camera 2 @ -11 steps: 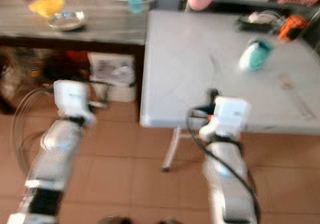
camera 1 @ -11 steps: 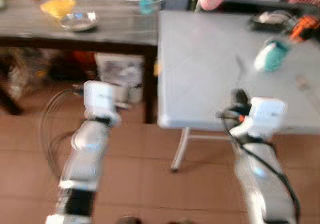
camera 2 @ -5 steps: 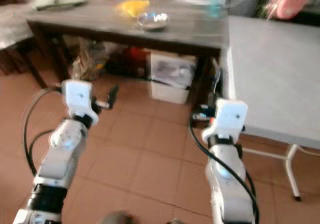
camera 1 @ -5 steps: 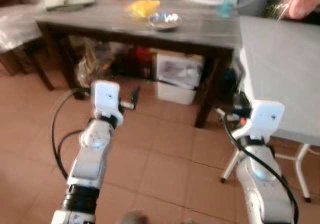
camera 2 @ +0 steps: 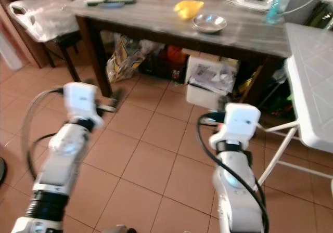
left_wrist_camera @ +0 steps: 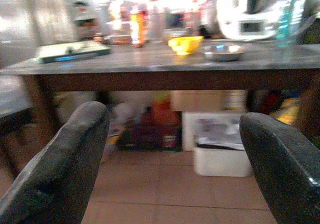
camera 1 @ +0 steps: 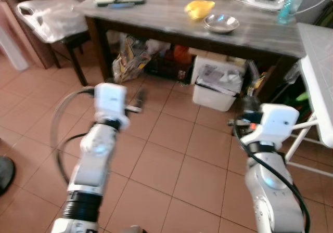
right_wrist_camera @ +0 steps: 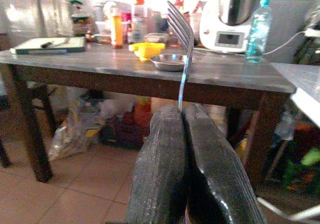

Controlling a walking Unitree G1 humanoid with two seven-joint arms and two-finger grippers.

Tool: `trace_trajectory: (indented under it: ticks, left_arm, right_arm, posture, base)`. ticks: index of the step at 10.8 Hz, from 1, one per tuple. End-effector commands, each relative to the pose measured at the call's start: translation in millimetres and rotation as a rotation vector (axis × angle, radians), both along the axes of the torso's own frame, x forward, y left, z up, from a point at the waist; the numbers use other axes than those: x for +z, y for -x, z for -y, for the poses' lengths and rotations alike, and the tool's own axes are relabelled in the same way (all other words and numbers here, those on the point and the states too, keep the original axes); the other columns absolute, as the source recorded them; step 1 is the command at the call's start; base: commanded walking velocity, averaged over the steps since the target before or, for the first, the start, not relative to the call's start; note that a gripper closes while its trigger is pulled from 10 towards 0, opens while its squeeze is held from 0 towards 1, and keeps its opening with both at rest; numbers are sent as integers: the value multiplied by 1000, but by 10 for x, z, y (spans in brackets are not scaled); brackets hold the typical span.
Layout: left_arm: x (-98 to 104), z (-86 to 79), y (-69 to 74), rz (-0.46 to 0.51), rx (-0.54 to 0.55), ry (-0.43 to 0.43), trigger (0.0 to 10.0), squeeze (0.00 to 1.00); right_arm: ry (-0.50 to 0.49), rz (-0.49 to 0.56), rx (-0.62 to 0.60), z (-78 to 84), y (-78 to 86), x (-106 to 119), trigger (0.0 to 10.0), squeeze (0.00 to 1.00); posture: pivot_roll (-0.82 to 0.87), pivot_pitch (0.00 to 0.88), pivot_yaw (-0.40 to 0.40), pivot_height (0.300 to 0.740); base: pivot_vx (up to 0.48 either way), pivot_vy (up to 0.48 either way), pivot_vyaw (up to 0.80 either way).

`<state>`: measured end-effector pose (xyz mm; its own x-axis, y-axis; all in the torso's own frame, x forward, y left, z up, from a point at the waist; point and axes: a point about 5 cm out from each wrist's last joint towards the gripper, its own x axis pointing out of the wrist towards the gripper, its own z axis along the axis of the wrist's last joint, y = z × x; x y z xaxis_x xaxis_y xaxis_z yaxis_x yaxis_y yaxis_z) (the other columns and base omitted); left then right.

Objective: Setting the table

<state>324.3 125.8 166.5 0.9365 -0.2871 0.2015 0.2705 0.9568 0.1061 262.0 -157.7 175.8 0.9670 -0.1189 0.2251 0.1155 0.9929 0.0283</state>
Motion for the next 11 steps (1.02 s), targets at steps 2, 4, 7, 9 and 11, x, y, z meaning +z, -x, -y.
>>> trace_trajectory:
  ticks: [2, 4, 7, 9, 11]
  left_arm:
    - [45, 33, 12, 12, -39, 19, 10000, 0]
    - [49, 55, 16, 14, -59, 25, 10000, 0]
    - [45, 58, 22, 13, -69, 21, 10000, 0]
    - [31, 77, 32, 8, -79, 23, 10000, 0]
    - [25, 101, 29, 6, -85, 23, 10000, 0]
  right_arm:
    - [5, 15, -40, 73, 18, 33, 10000, 0]
    - [1, 13, -50, 92, 14, 35, 10000, 0]
    - [0, 14, -49, 89, 16, 35, 10000, 0]
    - [-2, 12, -48, 86, 21, 30, 10000, 0]
    - [1, 12, -50, 94, 18, 31, 10000, 0]
  posture:
    - [127, 123, -49, 740]
    - [125, 121, -48, 740]
    - [125, 123, -46, 740]
    - [123, 124, -45, 740]
    - [118, 121, -47, 740]
  base:
    - [129, 0, 0]
    - [307, 0, -400]
    - [391, 0, -633]
    - [480, 0, -206]
    - [480, 0, 0]
